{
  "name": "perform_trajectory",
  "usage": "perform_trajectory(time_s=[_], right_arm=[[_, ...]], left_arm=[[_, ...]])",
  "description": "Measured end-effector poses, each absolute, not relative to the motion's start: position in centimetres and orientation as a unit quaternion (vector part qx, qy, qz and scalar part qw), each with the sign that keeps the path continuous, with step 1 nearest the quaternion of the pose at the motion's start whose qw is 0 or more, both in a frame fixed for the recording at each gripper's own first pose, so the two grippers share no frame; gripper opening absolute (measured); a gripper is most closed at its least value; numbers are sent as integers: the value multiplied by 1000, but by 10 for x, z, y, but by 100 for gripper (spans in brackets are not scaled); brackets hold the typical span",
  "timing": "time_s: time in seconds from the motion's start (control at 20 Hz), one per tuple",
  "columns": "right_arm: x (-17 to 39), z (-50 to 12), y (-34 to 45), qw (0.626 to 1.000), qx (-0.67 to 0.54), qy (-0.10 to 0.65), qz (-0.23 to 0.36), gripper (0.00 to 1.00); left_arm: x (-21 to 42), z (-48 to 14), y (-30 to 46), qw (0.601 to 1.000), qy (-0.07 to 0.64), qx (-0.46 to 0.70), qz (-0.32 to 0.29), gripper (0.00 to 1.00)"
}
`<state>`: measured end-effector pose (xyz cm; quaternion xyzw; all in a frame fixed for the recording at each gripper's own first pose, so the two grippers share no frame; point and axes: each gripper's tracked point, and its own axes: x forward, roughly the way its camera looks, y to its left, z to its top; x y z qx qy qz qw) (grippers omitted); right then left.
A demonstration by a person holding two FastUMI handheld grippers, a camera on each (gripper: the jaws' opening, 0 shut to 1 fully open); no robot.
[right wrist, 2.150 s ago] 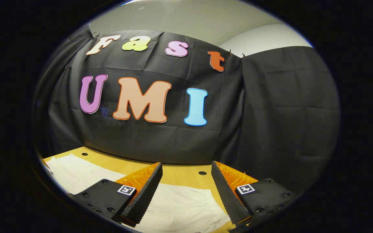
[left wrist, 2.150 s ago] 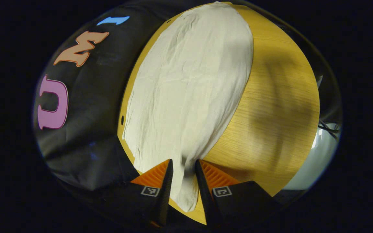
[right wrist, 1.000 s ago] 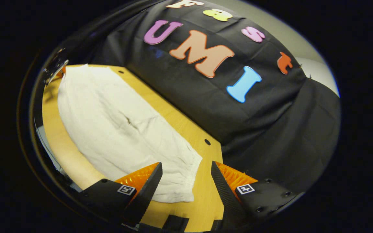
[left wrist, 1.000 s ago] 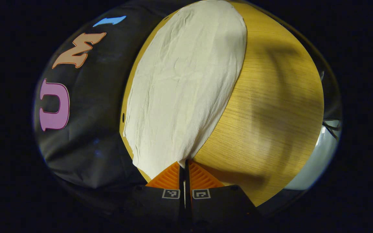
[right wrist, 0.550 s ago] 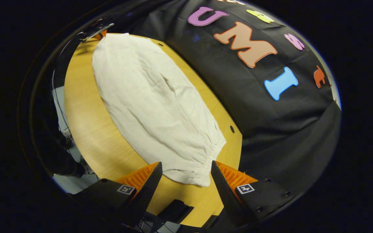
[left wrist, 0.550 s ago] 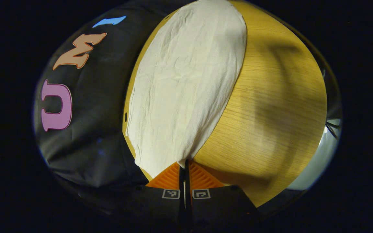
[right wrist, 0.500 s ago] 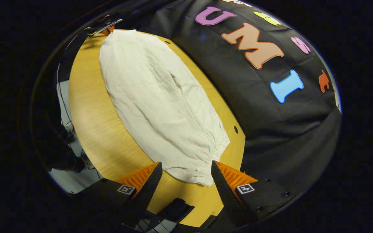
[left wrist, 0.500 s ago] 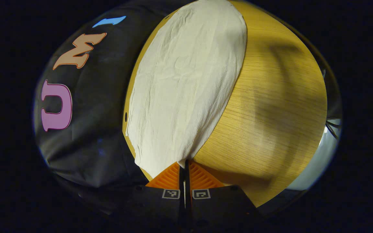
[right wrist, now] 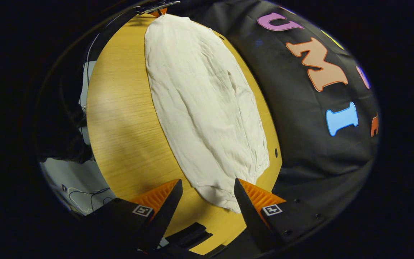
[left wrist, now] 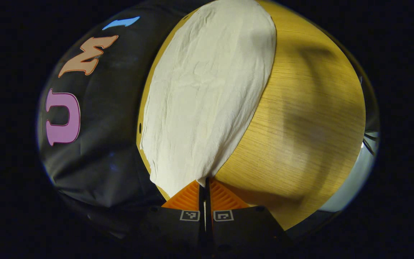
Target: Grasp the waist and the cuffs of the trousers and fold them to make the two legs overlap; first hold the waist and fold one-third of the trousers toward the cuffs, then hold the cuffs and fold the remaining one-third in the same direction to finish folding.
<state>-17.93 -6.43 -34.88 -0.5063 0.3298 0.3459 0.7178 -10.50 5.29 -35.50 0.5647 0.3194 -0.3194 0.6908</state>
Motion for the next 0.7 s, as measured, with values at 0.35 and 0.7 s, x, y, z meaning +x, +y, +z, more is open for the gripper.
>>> perform_trajectory(time_s=[0.35,0.7], right_arm=[[-150,-359,-65,742,-487,331,319,86],[-146,-379,-54,701,-545,303,345,22]], left_arm=[[-105,-356,53,690,325,568,-310,0],[-106,-355,53,700,337,559,-288,0]])
